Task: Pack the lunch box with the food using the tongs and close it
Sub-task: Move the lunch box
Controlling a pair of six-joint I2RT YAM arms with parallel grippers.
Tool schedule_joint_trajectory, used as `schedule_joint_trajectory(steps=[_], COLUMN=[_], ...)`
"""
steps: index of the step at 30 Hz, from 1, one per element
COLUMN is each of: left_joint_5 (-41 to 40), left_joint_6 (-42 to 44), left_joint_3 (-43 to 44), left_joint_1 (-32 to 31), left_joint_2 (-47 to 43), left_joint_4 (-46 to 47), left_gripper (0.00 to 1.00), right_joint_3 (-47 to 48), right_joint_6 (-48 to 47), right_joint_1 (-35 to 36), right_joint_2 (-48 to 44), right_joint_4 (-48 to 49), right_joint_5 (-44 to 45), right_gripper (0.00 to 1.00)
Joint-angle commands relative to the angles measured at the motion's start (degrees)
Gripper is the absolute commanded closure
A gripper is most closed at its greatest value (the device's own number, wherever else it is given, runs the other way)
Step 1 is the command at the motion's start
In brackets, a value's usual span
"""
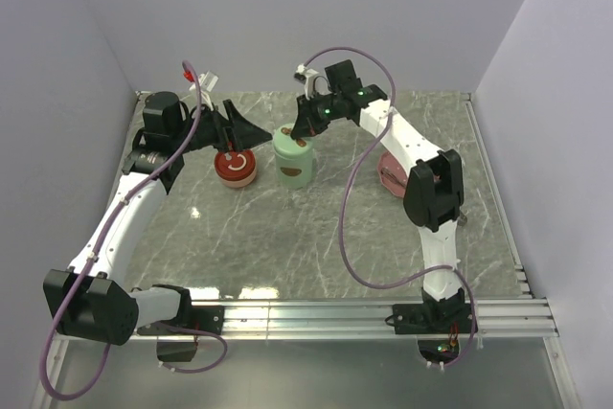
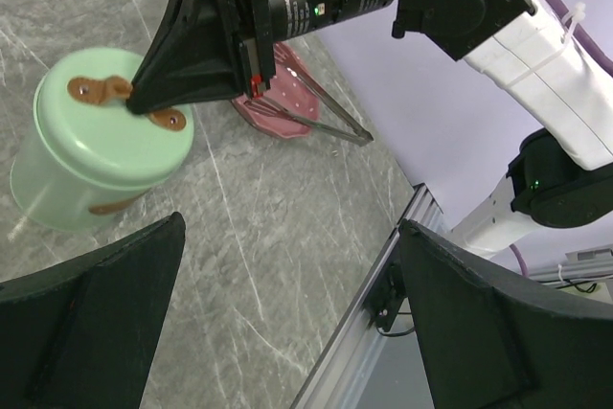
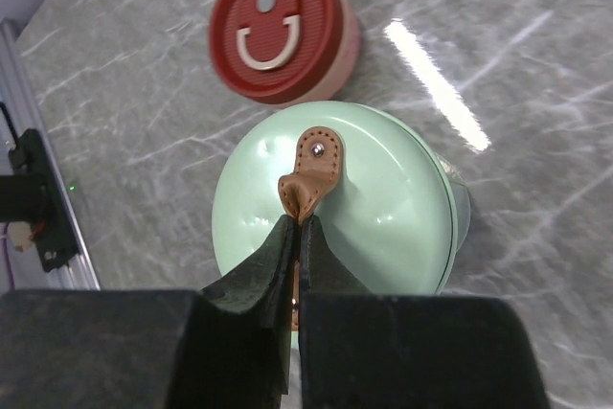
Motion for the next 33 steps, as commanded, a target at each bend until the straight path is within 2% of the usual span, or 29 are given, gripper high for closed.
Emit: schedule_joint_trajectory(steps=[1, 12, 14, 16, 18, 21, 25, 26, 29, 33], left_joint_5=[-0.5, 0.1, -0.4, -0.9, -1.6, -2.1, -2.5, -2.6, -3.5, -9.4], left_joint_6=[1.6, 9.1, 12.5, 15.2, 19.1, 23.2, 26.5, 27.8, 30.9, 36.4], left_joint_3=[1.7, 3.3, 3.9, 5.4, 6.5, 6.8, 8.2, 8.9, 12.6, 20.7], left_joint_1=[0.6, 2.9, 3.0, 3.0, 3.0, 3.0, 3.0, 2.9, 2.9, -0.6], left_joint_2=[-1.1, -3.2, -3.0, -2.5, -2.1, -2.6, -2.6, -1.8, 1.0, 6.1], left_joint_4=[-0.5, -7.3, -10.3, -13.0, -16.3, -17.9, -19.3, -20.0, -23.5, -29.7], left_gripper=[0.01, 0.02, 0.06, 0.09, 0.17, 0.32, 0.55, 0.64, 0.78, 0.86], right_joint_3=[-5.2, -6.3, -4.8, -3.8, -2.8, -1.3, 0.8, 1.2, 3.4, 4.6], right_joint_6=[-0.4, 0.0, -0.2, -0.3, -0.1, 0.6, 1.0, 1.1, 1.5, 3.5], right_joint_1=[3.3, 6.7, 6.6, 6.5, 6.4, 6.4, 6.2, 6.3, 5.9, 3.6], right_joint_2=[2.4, 0.6, 0.5, -0.2, -1.5, -3.1, -5.3, -5.8, -7.1, -9.6], right_joint_4=[-11.7, -11.0, -11.4, -11.5, -10.9, -10.2, -9.6, -9.4, -9.5, -8.3], right_joint_5=[0.5, 0.0, 0.6, 1.8, 2.5, 3.4, 4.1, 4.2, 5.2, 6.1], right_gripper=[1.00, 1.00, 0.94, 0.83, 0.72, 0.61, 0.57, 0.56, 0.53, 0.48])
